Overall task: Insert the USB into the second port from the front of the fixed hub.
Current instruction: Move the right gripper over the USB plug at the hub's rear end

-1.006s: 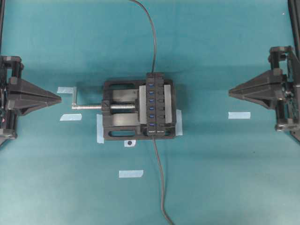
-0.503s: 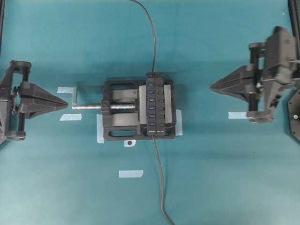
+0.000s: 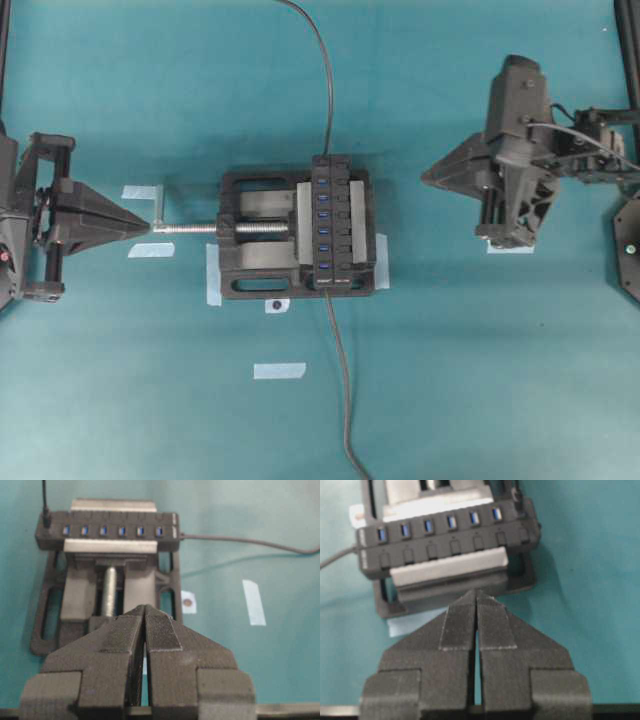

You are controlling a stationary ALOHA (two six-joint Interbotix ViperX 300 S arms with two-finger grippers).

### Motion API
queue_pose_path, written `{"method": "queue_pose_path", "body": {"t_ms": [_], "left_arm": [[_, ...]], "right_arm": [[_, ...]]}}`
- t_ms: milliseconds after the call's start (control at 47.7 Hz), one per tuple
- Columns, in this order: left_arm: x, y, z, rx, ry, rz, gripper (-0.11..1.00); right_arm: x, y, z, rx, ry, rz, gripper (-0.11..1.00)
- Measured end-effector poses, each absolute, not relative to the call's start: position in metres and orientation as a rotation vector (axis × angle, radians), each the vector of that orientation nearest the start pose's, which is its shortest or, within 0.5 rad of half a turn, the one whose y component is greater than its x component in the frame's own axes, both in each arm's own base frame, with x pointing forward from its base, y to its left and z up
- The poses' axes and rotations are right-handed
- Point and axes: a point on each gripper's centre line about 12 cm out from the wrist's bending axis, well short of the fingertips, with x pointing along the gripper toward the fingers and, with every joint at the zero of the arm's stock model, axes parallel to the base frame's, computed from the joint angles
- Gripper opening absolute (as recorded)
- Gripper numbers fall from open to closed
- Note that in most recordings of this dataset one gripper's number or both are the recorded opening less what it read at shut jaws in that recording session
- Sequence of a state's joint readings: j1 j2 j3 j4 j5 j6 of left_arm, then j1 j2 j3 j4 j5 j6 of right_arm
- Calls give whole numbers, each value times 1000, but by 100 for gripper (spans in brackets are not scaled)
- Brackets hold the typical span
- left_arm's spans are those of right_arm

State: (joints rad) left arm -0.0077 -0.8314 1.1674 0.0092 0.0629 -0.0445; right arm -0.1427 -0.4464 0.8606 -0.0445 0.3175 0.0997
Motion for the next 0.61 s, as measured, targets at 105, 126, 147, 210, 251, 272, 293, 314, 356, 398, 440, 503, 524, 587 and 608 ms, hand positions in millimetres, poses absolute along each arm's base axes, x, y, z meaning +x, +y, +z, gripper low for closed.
{"method": "queue_pose_path", "body": {"t_ms": [105, 126, 147, 210, 251, 272, 293, 314, 356, 398, 440, 503, 524, 587, 608], "left_arm": [[211, -2, 228, -33, 402, 0, 0], [211, -2, 229, -33, 402, 0, 0], [211, -2, 229, -33, 400, 0, 0], [211, -2, 229, -32, 402, 0, 0], [211, -2, 229, -33, 402, 0, 0], [211, -2, 230, -33, 400, 0, 0], [211, -2, 230, -33, 400, 0, 0], [211, -2, 230, -33, 399, 0, 0], [211, -2, 230, -33, 402, 0, 0], [211, -2, 229, -33, 405, 0, 0], [211, -2, 229, -32, 407, 0, 0], [211, -2, 229, -33, 413, 0, 0], [211, -2, 228, -32, 414, 0, 0], [210, -2, 228, -33, 420, 1, 0], [210, -2, 228, -33, 420, 1, 0]], "right_arm": [[290, -46, 223, 84, 740, -176, -3], [291, -46, 222, 80, 745, -175, -3], [292, -47, 221, 78, 749, -177, -3], [295, -49, 221, 62, 761, -178, -3], [298, -50, 220, 53, 771, -180, -3], [300, -51, 219, 50, 777, -181, -3], [302, -51, 219, 45, 780, -181, -3], [303, -52, 218, 42, 787, -181, -3], [306, -54, 217, 36, 796, -184, -3], [309, -55, 216, 31, 803, -185, -3], [312, -56, 216, 22, 806, -186, -3], [317, -60, 215, 14, 813, -192, -3], [319, -61, 214, 7, 818, -192, -3], [324, -63, 212, 3, 825, -196, -3], [325, -64, 211, -1, 827, -195, -3]]}}
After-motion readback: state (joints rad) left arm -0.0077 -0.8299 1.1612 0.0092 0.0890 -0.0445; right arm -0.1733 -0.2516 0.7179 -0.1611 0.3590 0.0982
